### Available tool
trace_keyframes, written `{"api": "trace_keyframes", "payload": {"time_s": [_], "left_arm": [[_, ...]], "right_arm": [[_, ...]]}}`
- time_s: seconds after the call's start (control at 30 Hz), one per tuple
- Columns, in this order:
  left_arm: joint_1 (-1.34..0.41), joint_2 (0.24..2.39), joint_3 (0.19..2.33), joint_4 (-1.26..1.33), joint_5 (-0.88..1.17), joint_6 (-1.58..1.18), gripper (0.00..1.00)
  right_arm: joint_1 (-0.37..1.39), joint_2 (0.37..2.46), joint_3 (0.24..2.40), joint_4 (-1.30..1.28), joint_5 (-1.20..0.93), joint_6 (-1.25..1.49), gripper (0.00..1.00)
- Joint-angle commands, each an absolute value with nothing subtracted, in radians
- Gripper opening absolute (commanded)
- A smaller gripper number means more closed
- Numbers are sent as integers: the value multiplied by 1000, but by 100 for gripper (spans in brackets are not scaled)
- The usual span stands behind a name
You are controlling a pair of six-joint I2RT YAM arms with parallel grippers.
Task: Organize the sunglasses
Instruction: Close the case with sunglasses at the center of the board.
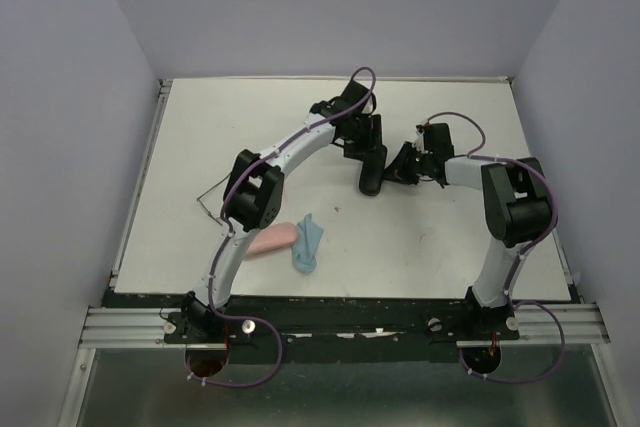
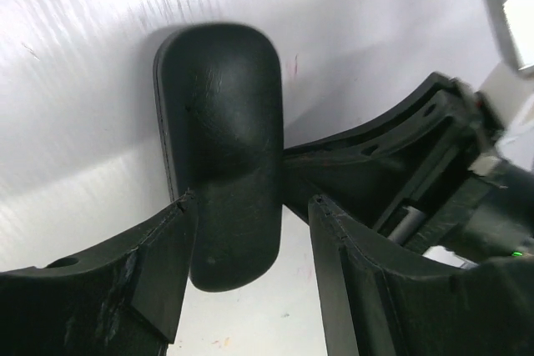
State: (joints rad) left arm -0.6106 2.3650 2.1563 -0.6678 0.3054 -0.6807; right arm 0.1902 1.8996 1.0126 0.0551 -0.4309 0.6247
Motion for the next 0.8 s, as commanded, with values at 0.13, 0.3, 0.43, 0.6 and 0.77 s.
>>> {"api": "trace_keyframes", "payload": {"time_s": [0.13, 0.3, 0.43, 0.6, 0.77], "left_arm": [[-702, 2436, 2266, -961, 75, -574, 71], [-706, 2413, 2198, -1014, 52, -575, 70], [-707, 2341, 2062, -944, 80, -587, 70], [-704, 2226, 1884, -819, 120, -604, 70], [-692, 2233, 1853, -816, 92, -620, 65]], "right_arm": [[173, 1870, 936, 47, -413, 601, 20], [175, 1878, 894, 132, -572, 578, 12], [182, 1887, 867, 192, -695, 571, 8], [244, 1885, 902, 134, -690, 512, 6], [262, 1875, 879, 146, -713, 528, 6]]}}
